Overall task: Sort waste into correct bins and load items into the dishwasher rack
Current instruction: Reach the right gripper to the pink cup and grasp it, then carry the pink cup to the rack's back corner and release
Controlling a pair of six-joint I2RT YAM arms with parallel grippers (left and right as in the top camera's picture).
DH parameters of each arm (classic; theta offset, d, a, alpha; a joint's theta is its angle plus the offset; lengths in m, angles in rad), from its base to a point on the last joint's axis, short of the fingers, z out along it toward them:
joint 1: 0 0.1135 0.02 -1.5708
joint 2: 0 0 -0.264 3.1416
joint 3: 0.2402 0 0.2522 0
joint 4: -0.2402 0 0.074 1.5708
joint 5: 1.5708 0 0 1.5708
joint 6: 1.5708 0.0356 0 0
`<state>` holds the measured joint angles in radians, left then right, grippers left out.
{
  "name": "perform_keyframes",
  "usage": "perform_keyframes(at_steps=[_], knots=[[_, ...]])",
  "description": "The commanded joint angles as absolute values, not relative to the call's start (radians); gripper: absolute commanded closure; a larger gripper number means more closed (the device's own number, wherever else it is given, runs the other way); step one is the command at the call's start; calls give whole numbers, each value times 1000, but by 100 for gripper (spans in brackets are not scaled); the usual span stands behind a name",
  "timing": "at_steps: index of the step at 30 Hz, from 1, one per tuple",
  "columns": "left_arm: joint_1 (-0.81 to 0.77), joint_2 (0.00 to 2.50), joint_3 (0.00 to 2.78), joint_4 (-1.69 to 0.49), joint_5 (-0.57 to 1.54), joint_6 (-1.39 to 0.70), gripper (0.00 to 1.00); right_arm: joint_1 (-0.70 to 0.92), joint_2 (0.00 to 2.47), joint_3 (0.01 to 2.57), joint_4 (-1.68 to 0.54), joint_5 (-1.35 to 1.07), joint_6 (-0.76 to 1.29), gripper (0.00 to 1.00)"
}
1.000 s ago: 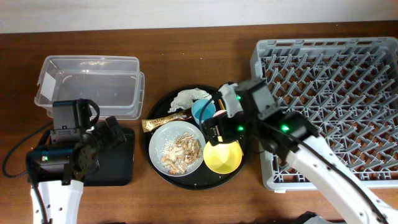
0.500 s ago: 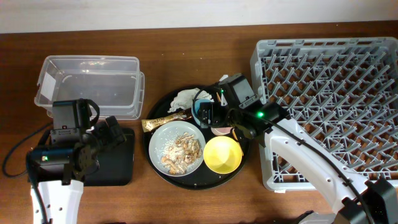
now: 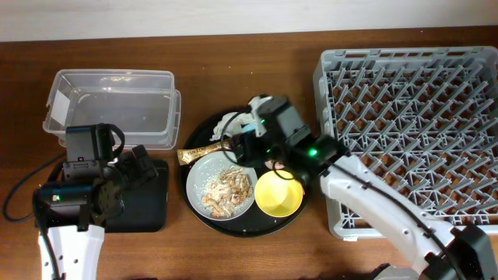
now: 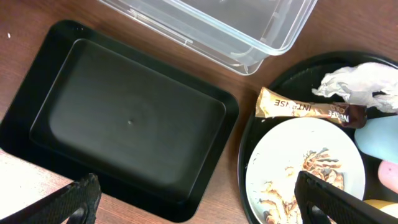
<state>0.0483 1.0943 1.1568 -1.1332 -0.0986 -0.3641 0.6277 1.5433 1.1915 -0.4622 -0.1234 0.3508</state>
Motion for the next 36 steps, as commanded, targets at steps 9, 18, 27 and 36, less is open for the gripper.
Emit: perform_keyframes(at_steps=[9,18,27,36], knots=[[55,1091,1168,-1132,-110,-381,1,712,1546,1195,-655,226,559,36],[55,1091,1168,-1132,-110,-381,1,711,1684,1168,-734,237,555,40],[55,1091,1168,-1132,-110,-381,1,711,1695,1168,-698,237,555,44],[55,1091,1168,-1132,-110,-381,1,711,1724,1168,-684,237,555,43]])
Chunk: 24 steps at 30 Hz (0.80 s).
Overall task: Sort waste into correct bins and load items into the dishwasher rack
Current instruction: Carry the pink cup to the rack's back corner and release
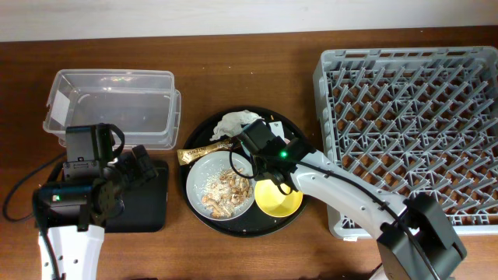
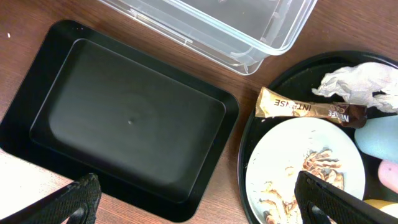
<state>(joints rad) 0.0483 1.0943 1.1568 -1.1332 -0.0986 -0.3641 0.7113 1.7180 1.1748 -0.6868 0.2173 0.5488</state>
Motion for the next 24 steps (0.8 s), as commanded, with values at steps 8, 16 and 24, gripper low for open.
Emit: perform_keyframes(at_steps=[8,16,24], knots=[[55,1091,1168,-1132,-110,-381,1,711,1724,1168,-646,236,555,41],[55,1091,1168,-1132,-110,-381,1,712,1759,1168,-614,241,555,59],[55,1091,1168,-1132,-110,-381,1,712,1752,1173,-622,241,555,69]])
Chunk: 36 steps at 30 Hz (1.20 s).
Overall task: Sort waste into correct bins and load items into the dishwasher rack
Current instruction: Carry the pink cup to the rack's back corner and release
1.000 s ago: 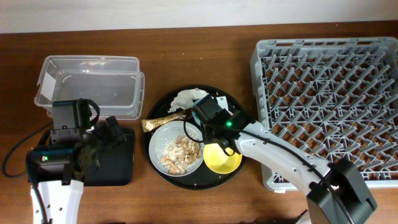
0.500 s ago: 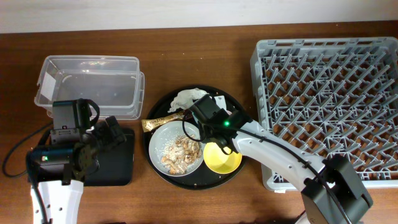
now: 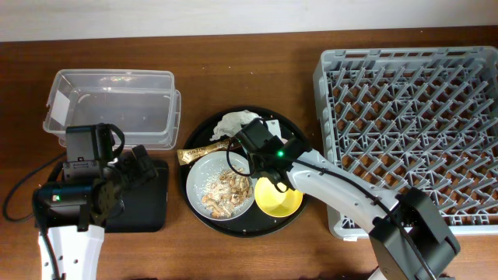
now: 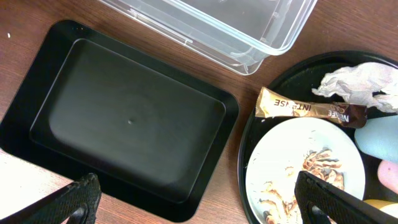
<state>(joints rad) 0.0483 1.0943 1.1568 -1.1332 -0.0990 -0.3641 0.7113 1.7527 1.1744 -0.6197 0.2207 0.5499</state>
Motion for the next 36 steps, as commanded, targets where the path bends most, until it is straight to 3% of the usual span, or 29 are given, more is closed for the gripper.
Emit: perform_keyframes(at_steps=[1,6,8,14,28,30,33,34,36], knots=[[55,1091,1168,-1132,-110,-381,0,712,1752,1173,-624,241,555,69],[55,1091,1168,-1132,-110,-381,1,712,1751,1173,-625,241,555,75],[55,1091,1168,-1132,-110,-381,1,712,1746,1173,-632,241,555,83],[55,1091,1168,-1132,-110,-381,1,711,1734,1173,-632,241,555,96],[55,1091,1168,-1132,-110,-381,1,689,1589,1418,-900,299,550,96],[55,1091,1168,-1132,-110,-381,1,530,1469,1497,-947,263,495,96],[55,1091,1168,-1132,-110,-381,1,75,1349,1540,-904,-168,249,96],[55,1091,1168,-1132,-110,-381,1,-135,1359,1540,-897,-387,160,96],[55,1091,1168,-1132,-110,-381,1,-407,1419,1540,-841,-731,25,96]])
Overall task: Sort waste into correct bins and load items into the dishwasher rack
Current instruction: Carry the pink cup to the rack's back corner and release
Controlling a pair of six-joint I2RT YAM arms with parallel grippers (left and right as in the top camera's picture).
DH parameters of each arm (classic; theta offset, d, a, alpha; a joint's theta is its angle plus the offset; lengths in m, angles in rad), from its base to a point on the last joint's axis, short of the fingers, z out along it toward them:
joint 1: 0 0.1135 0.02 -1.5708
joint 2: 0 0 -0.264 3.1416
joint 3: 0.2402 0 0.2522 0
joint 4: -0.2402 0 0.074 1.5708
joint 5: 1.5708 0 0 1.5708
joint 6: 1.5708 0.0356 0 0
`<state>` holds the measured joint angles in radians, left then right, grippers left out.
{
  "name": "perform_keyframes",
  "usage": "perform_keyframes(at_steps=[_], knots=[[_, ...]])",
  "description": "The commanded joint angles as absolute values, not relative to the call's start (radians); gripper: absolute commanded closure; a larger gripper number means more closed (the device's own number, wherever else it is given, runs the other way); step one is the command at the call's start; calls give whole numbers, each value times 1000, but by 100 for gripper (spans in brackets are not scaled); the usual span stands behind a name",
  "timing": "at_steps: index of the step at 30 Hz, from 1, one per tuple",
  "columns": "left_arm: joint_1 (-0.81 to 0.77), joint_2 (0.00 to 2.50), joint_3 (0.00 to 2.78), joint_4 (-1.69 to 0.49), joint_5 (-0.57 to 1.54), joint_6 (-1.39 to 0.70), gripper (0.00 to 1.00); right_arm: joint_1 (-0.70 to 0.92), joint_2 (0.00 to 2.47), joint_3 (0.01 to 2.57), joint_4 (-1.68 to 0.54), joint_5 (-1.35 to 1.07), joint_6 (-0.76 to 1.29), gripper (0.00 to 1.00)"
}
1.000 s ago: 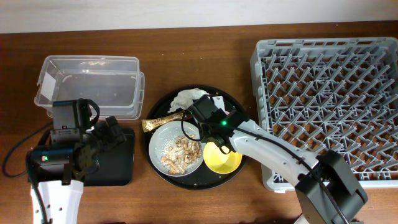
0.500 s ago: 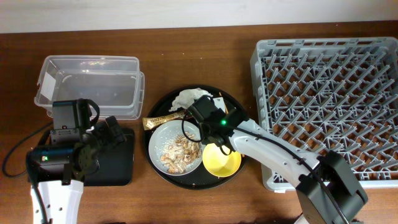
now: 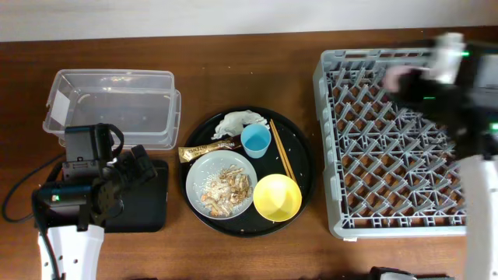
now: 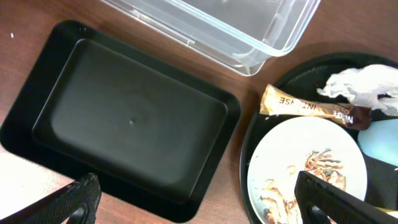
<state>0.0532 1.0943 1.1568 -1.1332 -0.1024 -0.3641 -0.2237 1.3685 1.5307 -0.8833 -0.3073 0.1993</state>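
Note:
A round black tray [image 3: 299, 167] holds a white plate of food scraps [image 3: 222, 184], a yellow bowl [image 3: 278, 196], a blue cup [image 3: 256, 140], chopsticks [image 3: 282, 148], a crumpled tissue [image 3: 237, 120] and a gold coffee sachet [image 3: 206, 148]. The grey dishwasher rack [image 3: 405, 155] fills the right side. My right gripper [image 3: 403, 78] is blurred over the rack's far edge, shut on a small pink object [image 3: 393, 75]. My left gripper [image 4: 199, 199] hangs open between the black bin [image 4: 130, 118] and the plate [image 4: 308, 171].
A clear plastic bin [image 3: 113, 105] stands at the back left, with the black bin [image 3: 152, 202] in front of it under my left arm. Bare wood lies between the tray and the rack.
My right arm has left the tray and is now over the far side of the rack. The pink object that lay beside the blue cup is gone from the tray. The left arm is unchanged.
My right gripper first hovered over the tray's middle near the pink object. At the two later moments it was low on the tray by the cup and bowl. Now it is over the rack with the pink object, and the cup and chopsticks are uncovered.

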Motion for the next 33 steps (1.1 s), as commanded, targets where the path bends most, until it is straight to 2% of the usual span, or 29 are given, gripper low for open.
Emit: perform_keyframes(at_steps=[1,4,9,15,18,27,31,33], knots=[[55,1091,1168,-1132,-110,-381,1,-502,1460,1540,-780,-833,22,96],[55,1091,1168,-1132,-110,-381,1,-632,1582,1540,-660,-1087,22,96],[55,1091,1168,-1132,-110,-381,1,-639,1904,1540,-330,-1552,43,96],[55,1091,1168,-1132,-110,-381,1,-620,2086,1525,-352,-1552,30,96],[55,1091,1168,-1132,-110,-381,1,-575,2090,1464,-351,-1521,30,96],[55,1091,1168,-1132,-110,-381,1,-611,2182,1462,-354,-1484,35,96],[55,1091,1168,-1132,-110,-381,1,-702,2181,1462,-332,-1470,114,85],[55,1091,1168,-1132,-110,-381,1,-704,2181,1462,-332,-1469,127,85]])
